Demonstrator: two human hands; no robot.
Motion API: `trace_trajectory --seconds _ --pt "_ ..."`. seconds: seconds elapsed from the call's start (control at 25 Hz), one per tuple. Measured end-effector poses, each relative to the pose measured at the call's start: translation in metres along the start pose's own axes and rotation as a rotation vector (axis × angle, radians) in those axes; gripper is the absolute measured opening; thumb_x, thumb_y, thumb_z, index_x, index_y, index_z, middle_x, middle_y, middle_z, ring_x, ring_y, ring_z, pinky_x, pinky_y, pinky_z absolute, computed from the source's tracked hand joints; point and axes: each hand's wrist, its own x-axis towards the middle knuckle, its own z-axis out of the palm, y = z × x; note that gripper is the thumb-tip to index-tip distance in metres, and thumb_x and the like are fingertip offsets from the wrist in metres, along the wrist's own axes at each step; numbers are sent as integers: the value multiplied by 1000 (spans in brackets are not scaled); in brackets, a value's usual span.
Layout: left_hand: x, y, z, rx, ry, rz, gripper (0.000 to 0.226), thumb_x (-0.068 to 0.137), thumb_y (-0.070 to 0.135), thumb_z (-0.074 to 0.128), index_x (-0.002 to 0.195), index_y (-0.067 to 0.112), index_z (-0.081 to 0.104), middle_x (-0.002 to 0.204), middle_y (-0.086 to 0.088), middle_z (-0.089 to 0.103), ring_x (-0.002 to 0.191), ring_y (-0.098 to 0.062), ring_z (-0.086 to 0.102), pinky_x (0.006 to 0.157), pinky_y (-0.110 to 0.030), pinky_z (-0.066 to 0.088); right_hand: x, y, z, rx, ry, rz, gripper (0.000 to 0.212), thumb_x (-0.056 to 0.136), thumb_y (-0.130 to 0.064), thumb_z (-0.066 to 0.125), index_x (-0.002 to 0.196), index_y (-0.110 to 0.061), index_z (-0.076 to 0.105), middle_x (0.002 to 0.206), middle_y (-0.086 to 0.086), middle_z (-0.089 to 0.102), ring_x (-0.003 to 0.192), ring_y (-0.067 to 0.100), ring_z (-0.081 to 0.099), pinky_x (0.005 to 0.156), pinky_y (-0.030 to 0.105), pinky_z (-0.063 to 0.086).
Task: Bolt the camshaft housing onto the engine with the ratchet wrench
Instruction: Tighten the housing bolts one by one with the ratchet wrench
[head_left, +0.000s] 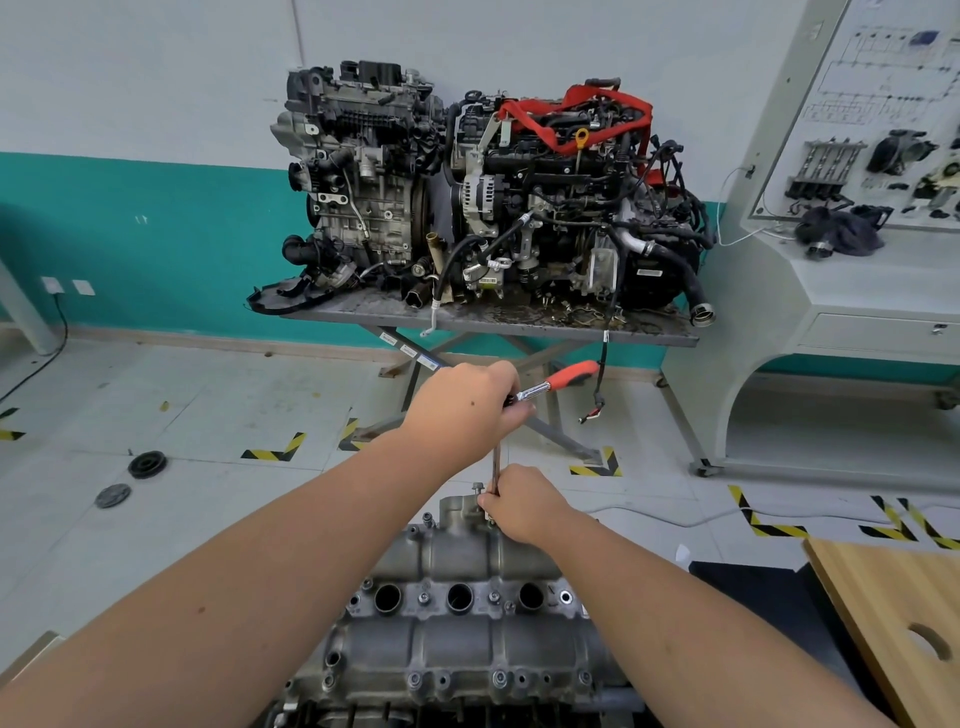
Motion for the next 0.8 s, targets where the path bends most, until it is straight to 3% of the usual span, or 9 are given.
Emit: trace_trajectory --seconds 0.12,0.32,0.44,0.56,0.64,0.72,0.8 --pt "0 2 2 -21 -11 -1 23 97 39 56 92 16 53 68 0 58 65 -23 55 58 -34 44 -2 -1 0 -10 -1 -5 26 99 -32 51 86 -10 58 86 8 59 90 29 61 72 33 47" --pt "4 3 9 -56 -5 -4 24 97 34 58 86 19 42 59 7 43 54 -16 44 47 -28 27 -2 -2 -1 -26 -15 -3 31 99 -31 52 74 -14 50 76 3 53 79 26 54 66 32 39" --pt "3 6 16 -6 38 18 23 98 34 56 90 18 41 61 8 40 59 -23 47 53 -32 30 -2 -2 -2 -36 -16 -3 35 100 -31 51 67 -19 44 75 2 51 79 25 53 67 32 38" --pt "-3 11 24 38 172 110 14 99 29 55 103 16 56 67 9 52 67 -26 56 62 -34 35 -3 -1 -1 -35 -11 5 34 100 -31 50 69 -18 43 84 7 55 83 26 55 69 33 42" --pt "-8 11 28 60 279 170 10 93 24 63 92 15 65 71 4 62 70 -27 60 70 -37 37 -4 -1 1 -26 2 10 31 99 -32 49 74 -14 45 84 7 55 83 27 55 70 34 43" --pt "-12 9 33 101 347 184 17 84 24 74 74 14 63 68 1 60 68 -27 57 71 -37 40 -5 0 2 -26 17 4 28 99 -34 49 81 -12 49 84 7 55 82 27 54 69 35 42" --pt "-12 6 37 99 347 177 27 82 32 75 70 13 60 74 -2 58 72 -27 54 70 -38 41 -5 2 4 -42 36 -3 29 100 -36 48 83 -13 51 83 4 55 81 26 54 67 34 39"
